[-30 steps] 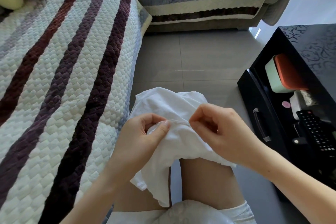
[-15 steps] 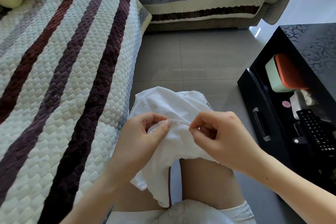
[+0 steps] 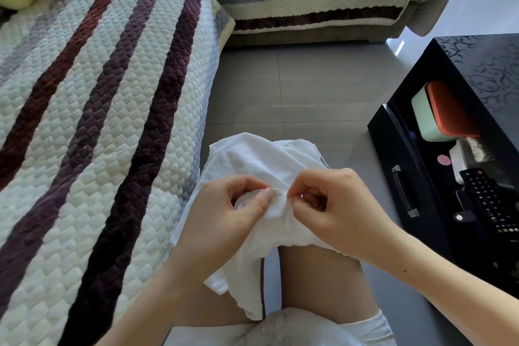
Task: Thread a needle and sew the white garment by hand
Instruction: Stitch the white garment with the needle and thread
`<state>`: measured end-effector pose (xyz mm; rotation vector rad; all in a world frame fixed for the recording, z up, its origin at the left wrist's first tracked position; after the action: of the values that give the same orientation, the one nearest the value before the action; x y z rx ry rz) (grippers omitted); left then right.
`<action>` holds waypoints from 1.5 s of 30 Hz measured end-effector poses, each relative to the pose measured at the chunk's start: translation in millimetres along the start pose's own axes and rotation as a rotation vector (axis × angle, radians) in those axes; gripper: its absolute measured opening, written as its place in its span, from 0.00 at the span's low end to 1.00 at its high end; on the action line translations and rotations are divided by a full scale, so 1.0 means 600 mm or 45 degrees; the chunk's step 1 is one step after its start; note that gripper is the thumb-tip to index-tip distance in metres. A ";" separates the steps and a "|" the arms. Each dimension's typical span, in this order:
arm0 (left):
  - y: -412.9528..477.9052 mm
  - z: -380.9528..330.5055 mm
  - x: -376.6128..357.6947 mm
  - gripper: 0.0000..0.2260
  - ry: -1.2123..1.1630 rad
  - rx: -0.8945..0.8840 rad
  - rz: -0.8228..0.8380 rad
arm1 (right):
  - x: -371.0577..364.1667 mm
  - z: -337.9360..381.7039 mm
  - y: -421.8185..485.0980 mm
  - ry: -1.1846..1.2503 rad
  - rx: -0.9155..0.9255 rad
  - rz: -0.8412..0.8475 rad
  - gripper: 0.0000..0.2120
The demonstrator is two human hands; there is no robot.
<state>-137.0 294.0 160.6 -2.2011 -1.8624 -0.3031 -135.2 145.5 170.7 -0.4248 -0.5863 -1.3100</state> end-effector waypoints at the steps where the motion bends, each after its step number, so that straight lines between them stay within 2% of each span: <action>1: 0.000 0.003 0.002 0.03 -0.014 0.023 -0.010 | 0.002 -0.001 0.000 0.056 -0.013 0.012 0.06; 8: 0.003 0.015 0.002 0.03 -0.088 0.137 -0.041 | 0.011 -0.012 -0.001 0.406 -0.156 0.129 0.10; 13: 0.003 0.020 0.000 0.02 -0.212 0.217 -0.010 | 0.006 -0.020 0.000 0.543 -0.215 0.187 0.05; 19: 0.003 0.021 -0.006 0.04 -0.523 0.352 0.112 | 0.000 -0.032 -0.002 0.841 -0.322 0.279 0.04; 22: 0.002 0.019 -0.012 0.03 -0.682 0.428 0.243 | -0.007 -0.039 -0.002 0.951 -0.384 0.329 0.02; 28: 0.002 0.021 -0.023 0.04 -0.782 0.442 0.320 | -0.025 -0.040 -0.005 1.106 -0.416 0.352 0.03; 31: 0.002 0.022 -0.027 0.05 -0.744 0.428 0.266 | -0.028 -0.033 -0.007 1.044 -0.342 0.342 0.01; 35: 0.003 0.029 -0.022 0.02 -0.705 0.424 0.185 | -0.013 -0.042 -0.011 0.702 -0.238 0.256 0.04; 40: 0.002 0.033 -0.036 0.09 -0.564 0.365 0.183 | -0.011 -0.035 -0.012 0.414 -0.105 0.088 0.10; 45: 0.006 0.032 -0.032 0.09 -0.497 0.307 0.129 | -0.010 -0.017 -0.019 0.184 0.077 0.002 0.08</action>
<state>-136.8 281.5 136.3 -2.2920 -1.8379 0.3775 -145.7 141.5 159.0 -0.2779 -0.5029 -1.3061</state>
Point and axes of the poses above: each hand's wrist, its own y-axis towards the middle knuckle, its own x-axis out of the back of the hand, z = x × y, the point moved 6 cm from there along y, towards the middle knuckle, and after that the axes turned 6 degrees about -x, right-handed, at the moved point
